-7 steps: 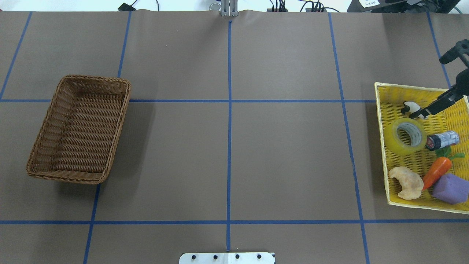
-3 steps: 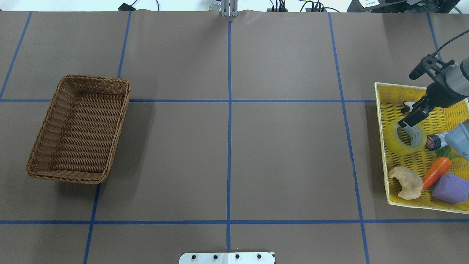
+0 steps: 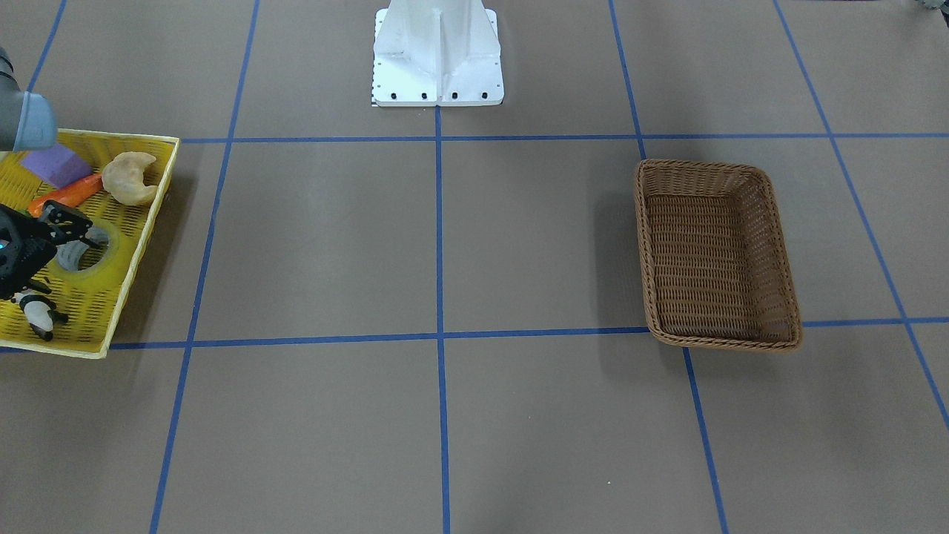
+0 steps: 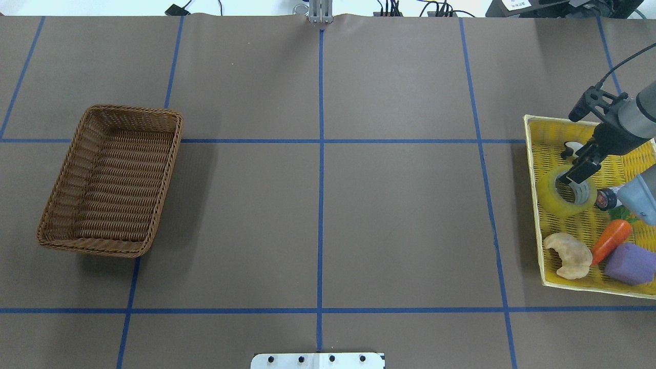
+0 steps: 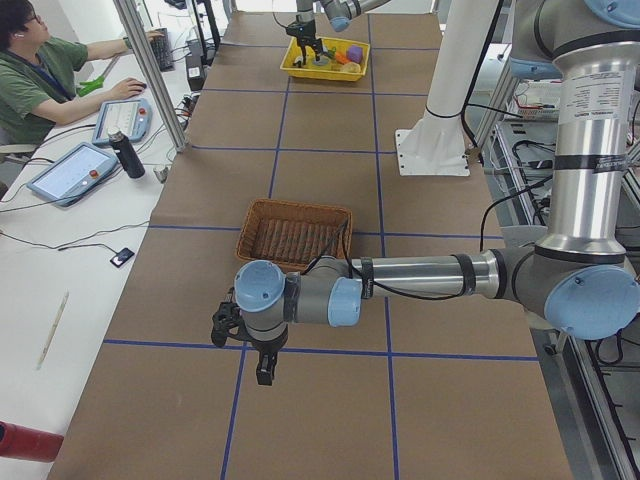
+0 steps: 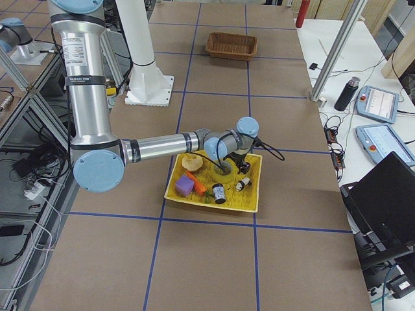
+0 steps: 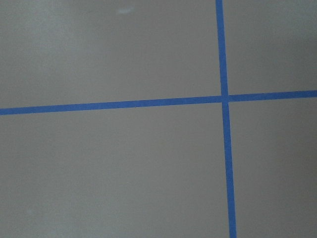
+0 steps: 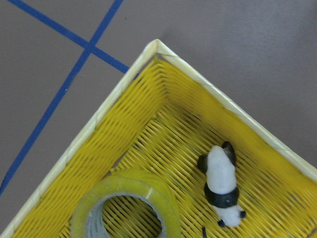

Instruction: Move tape to another basket

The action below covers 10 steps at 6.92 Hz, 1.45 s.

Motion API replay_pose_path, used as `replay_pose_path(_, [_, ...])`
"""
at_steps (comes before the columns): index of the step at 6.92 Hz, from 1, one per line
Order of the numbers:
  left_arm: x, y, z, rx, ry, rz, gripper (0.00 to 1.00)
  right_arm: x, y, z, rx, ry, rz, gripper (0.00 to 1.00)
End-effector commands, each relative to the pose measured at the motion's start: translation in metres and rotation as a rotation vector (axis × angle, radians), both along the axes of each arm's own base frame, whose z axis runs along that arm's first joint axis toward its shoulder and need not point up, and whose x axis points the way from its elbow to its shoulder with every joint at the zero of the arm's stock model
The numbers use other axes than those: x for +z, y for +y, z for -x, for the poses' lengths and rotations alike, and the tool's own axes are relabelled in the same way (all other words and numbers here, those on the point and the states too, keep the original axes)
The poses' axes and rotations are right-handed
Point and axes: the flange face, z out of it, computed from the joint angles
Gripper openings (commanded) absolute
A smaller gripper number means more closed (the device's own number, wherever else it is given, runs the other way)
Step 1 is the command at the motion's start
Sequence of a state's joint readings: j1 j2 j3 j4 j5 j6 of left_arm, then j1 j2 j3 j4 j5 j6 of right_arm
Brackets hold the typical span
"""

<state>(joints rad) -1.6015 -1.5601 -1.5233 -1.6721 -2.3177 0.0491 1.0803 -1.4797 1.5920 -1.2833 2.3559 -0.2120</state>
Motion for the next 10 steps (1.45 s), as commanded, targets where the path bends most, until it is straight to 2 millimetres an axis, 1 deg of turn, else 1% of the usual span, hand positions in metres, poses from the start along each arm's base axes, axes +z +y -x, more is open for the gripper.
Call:
replay_pose_path(1, [0.001,0.001,0.0,0.0,0.0,0.002,0.98,0.007,-0.004,0.0,-0.006,0.021,-0.016,1.0])
replay_pose_path(3, [0.001,0.001,0.0,0.0,0.002,0.002,0.99,0.008,-0.003,0.0,-0.01,0.025,-0.018,1.0])
replay_pose_path(5, [0.001,0.001,0.0,0.0,0.002,0.003,0.99,0.022,-0.002,0.001,-0.015,0.039,0.004,1.0])
replay_pose_path(6, [0.002,0.001,0.0,0.0,0.002,0.005,0.98,0.024,-0.002,0.001,-0.016,0.04,0.008,0.98])
replay_pose_path(7, [0.002,0.001,0.0,0.001,0.002,0.004,0.98,0.024,-0.001,-0.001,-0.014,0.036,0.015,0.75])
replay_pose_path(8, [0.003,0.001,0.0,0.001,0.003,0.005,0.98,0.025,-0.001,-0.001,-0.014,0.033,0.018,0.44])
replay_pose_path(9, [0.003,0.001,0.0,0.001,0.003,0.005,0.98,0.026,0.001,-0.002,-0.013,0.036,0.018,0.18])
replay_pose_path(10, [0.003,0.001,0.0,0.001,0.003,0.004,0.98,0.027,0.001,-0.004,-0.009,0.041,0.016,0.16])
